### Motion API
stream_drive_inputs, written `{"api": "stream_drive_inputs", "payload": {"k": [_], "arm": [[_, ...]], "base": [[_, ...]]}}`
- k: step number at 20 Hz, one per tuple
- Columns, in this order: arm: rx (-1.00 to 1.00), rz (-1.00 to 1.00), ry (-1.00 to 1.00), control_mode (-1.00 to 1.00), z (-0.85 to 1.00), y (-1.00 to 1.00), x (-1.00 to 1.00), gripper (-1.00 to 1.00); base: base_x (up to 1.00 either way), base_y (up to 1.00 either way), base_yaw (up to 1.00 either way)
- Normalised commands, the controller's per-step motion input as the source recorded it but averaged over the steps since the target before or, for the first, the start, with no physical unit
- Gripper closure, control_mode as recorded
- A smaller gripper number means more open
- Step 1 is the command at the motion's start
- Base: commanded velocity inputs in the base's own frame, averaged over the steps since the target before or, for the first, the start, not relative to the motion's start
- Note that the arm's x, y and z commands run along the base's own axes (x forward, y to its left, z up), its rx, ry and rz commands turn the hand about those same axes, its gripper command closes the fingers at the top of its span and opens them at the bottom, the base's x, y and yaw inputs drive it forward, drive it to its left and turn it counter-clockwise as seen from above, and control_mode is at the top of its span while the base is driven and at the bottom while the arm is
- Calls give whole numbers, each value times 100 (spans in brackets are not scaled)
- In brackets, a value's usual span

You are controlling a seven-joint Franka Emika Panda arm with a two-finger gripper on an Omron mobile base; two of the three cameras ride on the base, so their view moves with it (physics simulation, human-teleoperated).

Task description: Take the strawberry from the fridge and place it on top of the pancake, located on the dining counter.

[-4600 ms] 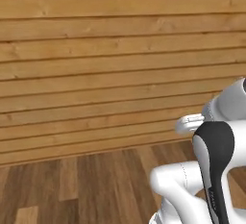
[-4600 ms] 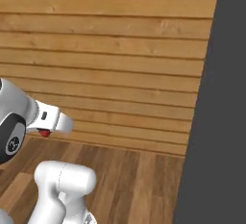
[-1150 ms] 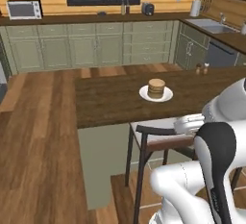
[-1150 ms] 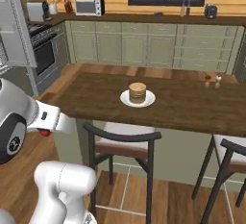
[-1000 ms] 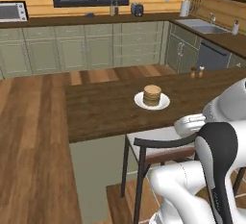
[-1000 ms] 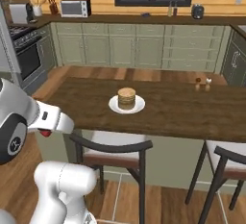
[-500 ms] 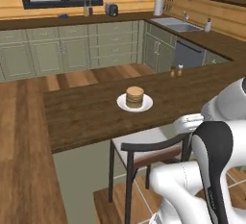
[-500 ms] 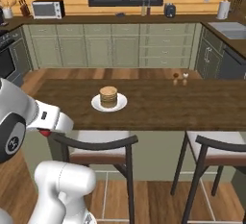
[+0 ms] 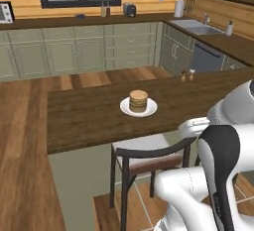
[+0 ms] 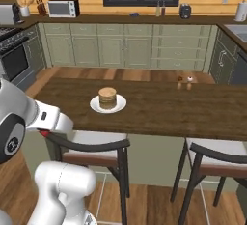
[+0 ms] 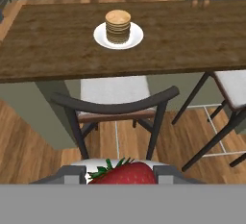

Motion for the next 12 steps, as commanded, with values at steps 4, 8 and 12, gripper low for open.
{"api": "stream_drive_inputs", "payload": {"k": [4,8,12], "arm": [[0,0,0,100,0,0,0,100],[0,0,0,100,0,0,0,100],[0,0,0,100,0,0,0,100]], "base": [[21,-42,0],[45,12,0],[26,45,0]]}}
